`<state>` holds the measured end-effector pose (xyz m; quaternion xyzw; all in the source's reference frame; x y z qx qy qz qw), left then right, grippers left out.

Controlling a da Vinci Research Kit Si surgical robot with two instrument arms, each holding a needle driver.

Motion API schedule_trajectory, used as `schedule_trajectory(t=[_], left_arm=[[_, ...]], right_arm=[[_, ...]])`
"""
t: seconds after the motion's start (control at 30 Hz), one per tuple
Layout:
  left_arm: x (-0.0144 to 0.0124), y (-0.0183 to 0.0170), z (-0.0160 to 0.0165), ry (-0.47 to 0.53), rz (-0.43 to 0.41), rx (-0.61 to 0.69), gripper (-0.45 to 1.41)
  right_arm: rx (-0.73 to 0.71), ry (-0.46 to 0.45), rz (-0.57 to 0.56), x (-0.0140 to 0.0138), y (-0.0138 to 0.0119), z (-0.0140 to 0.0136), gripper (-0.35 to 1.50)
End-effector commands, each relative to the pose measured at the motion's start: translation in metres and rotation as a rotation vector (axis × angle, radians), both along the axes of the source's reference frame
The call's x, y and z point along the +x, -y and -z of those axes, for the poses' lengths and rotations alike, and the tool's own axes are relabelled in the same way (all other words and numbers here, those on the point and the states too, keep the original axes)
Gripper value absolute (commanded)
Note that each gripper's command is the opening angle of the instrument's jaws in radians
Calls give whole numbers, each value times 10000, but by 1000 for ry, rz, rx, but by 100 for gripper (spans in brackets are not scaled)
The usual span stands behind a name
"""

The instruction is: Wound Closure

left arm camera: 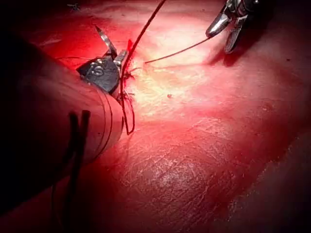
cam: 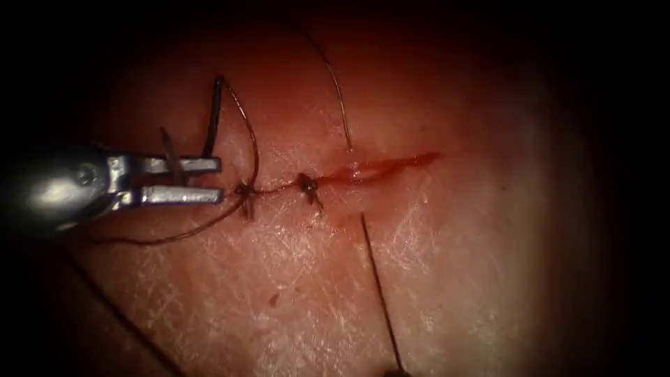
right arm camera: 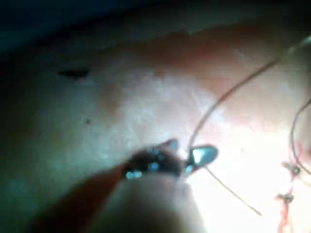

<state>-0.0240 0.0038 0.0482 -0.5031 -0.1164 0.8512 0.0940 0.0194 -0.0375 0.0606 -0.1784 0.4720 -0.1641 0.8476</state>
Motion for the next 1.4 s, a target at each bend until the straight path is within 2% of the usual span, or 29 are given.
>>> schedule_trajectory(t=[0.03, 0.17, 0.3, 0.33, 0.4, 0.43, 0.6, 0.73, 0.97, 1.0, 1.03, 1.07, 1.1, 1.13, 1.4], left_arm=[[-5, 2, -7, 0, -1, 0, -45], [-5, 2, -7, 0, 0, 0, -45], [-8, 3, -10, -2, 2, -3, -45], [-10, 4, -12, -5, 1, -4, -45], [-11, 6, -13, -6, -3, -5, -45], [-10, 6, -13, -8, -5, -4, -45], [-10, 5, -14, -8, -6, -4, -45], [-11, 6, -14, -6, -6, -3, -45], [-10, 6, -14, -6, -7, -3, -45], [-10, 6, -14, -6, -7, -3, -45], [-10, 6, -14, -6, -7, -3, -45], [-10, 6, -14, -6, -7, -3, -45], [-10, 6, -14, -6, -7, -3, -45], [-10, 6, -13, -6, -7, -2, -45], [-10, 6, -13, -6, -7, -2, -45]], right_arm=[[14, 2, -27, -19, -5, -8, 133], [48, 9, -96, -64, -28, -19, 133], [40, 38, -148, -71, -50, -38, 131], [37, 45, -169, -61, -62, -50, 131], [30, 26, -181, -49, -69, -60, 133], [25, 12, -193, -34, -72, -72, 134], [-22, -20, -163, 4, -56, -97, 133], [-39, -29, -152, 31, -50, -98, 121], [-114, -73, -164, 76, -73, -87, 123], [-122, -74, -161, 77, -73, -87, 117], [-120, -64, -149, 78, -73, -88, 94], [-119, -47, -128, 76, -72, -88, 33], [-117, -36, -116, 74, -71, -89, -17], [-110, -27, -106, 70, -71, -88, -35], [-87, 7, -68, 51, -60, -81, -35]])
